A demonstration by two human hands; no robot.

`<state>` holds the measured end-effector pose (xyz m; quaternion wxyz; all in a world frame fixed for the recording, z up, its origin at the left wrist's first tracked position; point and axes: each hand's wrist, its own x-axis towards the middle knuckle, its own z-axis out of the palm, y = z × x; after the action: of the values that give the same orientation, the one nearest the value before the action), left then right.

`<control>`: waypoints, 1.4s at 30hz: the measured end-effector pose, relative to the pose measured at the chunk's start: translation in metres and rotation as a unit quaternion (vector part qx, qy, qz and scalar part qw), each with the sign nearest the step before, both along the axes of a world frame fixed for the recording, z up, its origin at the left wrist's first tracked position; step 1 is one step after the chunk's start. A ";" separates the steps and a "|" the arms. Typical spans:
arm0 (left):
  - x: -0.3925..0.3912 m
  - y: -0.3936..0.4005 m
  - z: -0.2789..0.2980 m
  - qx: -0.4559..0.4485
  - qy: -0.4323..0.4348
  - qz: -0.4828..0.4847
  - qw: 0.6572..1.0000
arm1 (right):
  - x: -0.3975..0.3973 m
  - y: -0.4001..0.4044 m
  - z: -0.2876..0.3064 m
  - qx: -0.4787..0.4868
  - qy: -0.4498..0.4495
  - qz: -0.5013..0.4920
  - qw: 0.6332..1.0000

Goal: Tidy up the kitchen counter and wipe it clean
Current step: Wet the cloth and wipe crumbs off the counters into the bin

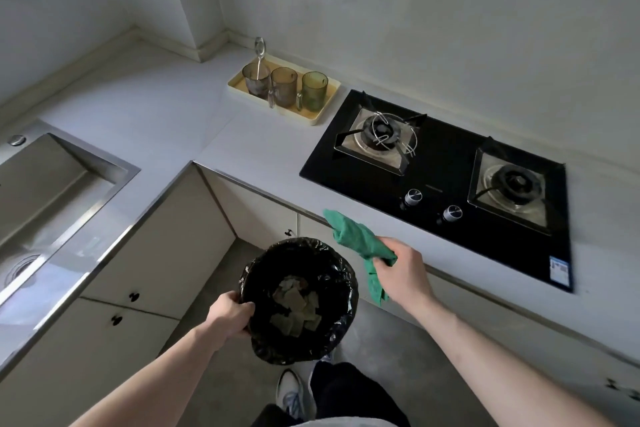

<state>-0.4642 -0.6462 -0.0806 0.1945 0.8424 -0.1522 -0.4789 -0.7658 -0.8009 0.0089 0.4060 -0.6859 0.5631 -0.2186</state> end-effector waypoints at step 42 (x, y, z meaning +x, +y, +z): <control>-0.339 -0.045 0.020 0.043 -0.017 -0.029 0.998 | -0.383 -0.142 -0.086 -0.037 0.280 0.061 0.957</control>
<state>-0.8029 -0.6914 -0.0604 0.1412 0.8532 -0.1593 -0.4762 -1.1491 -0.9431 -0.0767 0.2188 -0.7672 0.6028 -0.0138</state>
